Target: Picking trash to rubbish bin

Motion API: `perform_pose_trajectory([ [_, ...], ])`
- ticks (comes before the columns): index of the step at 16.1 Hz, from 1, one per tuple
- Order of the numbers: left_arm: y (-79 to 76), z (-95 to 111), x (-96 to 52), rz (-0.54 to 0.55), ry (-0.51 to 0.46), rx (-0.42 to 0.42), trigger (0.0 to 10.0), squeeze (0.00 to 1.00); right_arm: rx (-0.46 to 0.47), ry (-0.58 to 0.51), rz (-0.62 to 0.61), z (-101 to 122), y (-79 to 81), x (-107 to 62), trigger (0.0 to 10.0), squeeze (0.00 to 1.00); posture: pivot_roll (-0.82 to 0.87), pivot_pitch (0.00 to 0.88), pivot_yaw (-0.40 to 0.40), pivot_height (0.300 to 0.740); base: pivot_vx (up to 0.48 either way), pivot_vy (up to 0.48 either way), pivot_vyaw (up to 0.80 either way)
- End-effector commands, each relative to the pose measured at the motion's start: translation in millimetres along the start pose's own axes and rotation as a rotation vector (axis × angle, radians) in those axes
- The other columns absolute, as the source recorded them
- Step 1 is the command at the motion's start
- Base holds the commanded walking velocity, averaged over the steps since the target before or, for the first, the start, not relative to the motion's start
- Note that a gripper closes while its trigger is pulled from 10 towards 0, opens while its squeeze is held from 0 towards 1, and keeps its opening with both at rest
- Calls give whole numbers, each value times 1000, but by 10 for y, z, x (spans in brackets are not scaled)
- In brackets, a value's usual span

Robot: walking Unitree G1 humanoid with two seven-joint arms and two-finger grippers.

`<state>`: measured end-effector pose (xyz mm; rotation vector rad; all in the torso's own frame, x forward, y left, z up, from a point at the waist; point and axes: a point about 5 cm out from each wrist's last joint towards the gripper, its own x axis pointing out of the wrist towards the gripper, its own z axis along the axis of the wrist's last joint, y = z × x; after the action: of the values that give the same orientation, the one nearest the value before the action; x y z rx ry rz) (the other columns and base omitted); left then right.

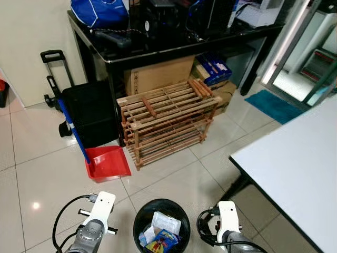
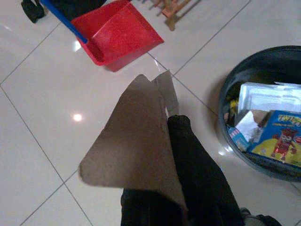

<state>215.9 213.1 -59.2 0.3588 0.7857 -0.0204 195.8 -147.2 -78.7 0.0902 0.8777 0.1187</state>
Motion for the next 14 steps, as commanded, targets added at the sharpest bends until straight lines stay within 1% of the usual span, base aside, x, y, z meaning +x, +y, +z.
perform_pose_trajectory([
  [1, -44, 11, 4, -26, 2, -2, 10000, 0, 6, 7, 7, -1, -37, -7, 10000, 0, 7, 44, -58, 740, 0, 0, 0],
  [4, -89, 75, 17, -65, -18, -25, 10000, 0, -8, 1, 52, 53, -11, 6, 10000, 0, 1, 46, -59, 740, 0, 0, 0],
  [6, -100, 141, 34, -72, -29, -2, 10000, 0, -9, -9, 83, 133, 4, 23, 10000, 0, -2, 46, -60, 740, 0, 0, 0],
  [7, -103, 157, 38, -74, -32, -5, 10000, 0, -4, -12, 99, 153, 16, 27, 10000, 0, -2, 46, -61, 740, 0, 0, 0],
  [8, -126, 248, 53, -95, -62, -26, 10000, 0, 35, -13, 211, 208, 114, 40, 10000, 0, 1, 48, -62, 740, 0, 0, 0],
  [9, -128, 262, 55, -97, -66, -25, 10000, 0, 50, -12, 233, 216, 131, 41, 10000, 0, 1, 48, -62, 740, 0, 0, 0],
  [11, -154, 316, 61, -106, -87, -42, 10000, 0, 72, -1, 343, 243, 215, 38, 10000, 0, -3, 49, -63, 740, 0, 0, 0],
  [12, -193, 363, 63, -124, -110, -59, 10000, 0, 101, 5, 420, 262, 278, 33, 10000, 0, -3, 48, -64, 740, 0, 0, 0],
  [13, -223, 397, 64, -139, -123, -78, 10000, 0, 127, 2, 461, 283, 308, 30, 10000, 0, -3, 48, -65, 740, 0, 0, 0],
  [14, -239, 410, 65, -149, -127, -88, 10000, 0, 126, 2, 465, 285, 312, 29, 10000, 0, -4, 48, -65, 740, 0, 0, 0],
])
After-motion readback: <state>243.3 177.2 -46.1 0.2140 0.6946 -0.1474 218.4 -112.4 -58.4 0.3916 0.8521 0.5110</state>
